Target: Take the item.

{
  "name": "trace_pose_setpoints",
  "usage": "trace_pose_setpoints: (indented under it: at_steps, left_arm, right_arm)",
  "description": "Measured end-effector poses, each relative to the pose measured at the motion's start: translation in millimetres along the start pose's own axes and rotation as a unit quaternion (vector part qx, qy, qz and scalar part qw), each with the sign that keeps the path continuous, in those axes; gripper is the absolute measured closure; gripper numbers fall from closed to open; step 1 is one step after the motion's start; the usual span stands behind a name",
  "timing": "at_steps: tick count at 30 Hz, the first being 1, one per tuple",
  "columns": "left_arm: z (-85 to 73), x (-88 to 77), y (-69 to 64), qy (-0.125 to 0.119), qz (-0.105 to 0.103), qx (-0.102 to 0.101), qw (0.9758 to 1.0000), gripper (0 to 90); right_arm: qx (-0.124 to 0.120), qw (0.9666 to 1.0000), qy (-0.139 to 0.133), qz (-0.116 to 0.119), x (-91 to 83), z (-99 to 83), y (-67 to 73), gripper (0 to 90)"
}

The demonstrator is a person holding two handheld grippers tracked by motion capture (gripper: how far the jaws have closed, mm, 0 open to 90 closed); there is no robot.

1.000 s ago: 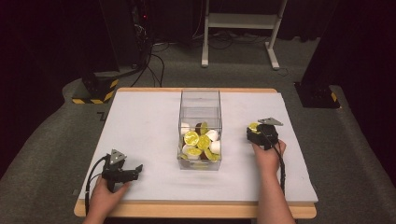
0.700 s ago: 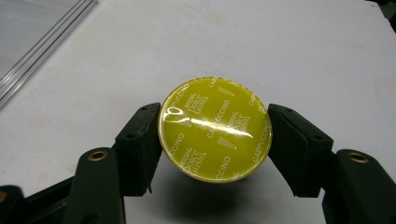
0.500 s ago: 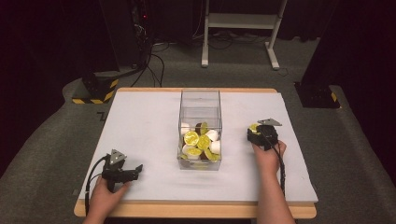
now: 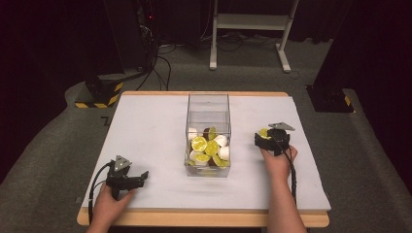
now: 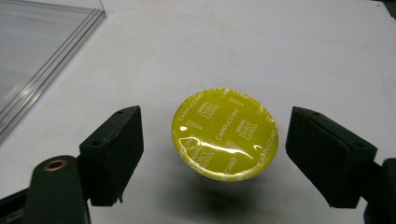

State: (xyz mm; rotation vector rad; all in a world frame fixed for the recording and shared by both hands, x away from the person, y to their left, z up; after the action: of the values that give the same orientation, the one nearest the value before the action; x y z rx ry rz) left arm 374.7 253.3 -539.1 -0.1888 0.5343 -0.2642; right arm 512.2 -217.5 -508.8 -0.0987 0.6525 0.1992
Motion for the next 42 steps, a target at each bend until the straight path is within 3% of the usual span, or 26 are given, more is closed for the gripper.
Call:
trace_pose_setpoints:
  at_steps: [13, 28, 34, 42]
  left_arm:
    - [0.4, 0.8, -0.4, -0.004, 0.000, -0.006, 1.0000, 13.9]
    - [0.8, 1.0, 0.2, -0.004, -0.001, -0.006, 1.0000, 13.9]
    - [0.9, 1.1, 0.1, -0.004, -0.002, -0.007, 1.0000, 13.8]
    - [0.9, 1.2, 0.1, -0.004, -0.002, -0.007, 1.0000, 13.7]
  right_arm:
    - [0.003, 0.9993, -0.035, 0.010, -20.1, 9.6, 3.2, 19.1]
    - [-0.021, 0.9968, -0.070, 0.033, -61.6, 15.2, 31.0, 22.4]
    - [-0.030, 0.9964, -0.066, 0.044, -75.4, 8.7, 44.3, 23.2]
    - [-0.030, 0.9965, -0.049, 0.061, -78.7, -1.6, 59.4, 24.5]
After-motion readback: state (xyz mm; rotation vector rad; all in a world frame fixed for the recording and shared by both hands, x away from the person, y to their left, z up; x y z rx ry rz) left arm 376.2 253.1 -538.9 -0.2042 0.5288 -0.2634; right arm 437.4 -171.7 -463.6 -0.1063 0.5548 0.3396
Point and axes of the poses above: each handheld gripper's, and its own axes: x roughly forward along the jaws, z roughly out of its top, y roughly to its left, the point moved 4 cm from there along x, roughly forward along the jaws, and after that the axes turned 1 degree about -z, right-handed, at the moved point
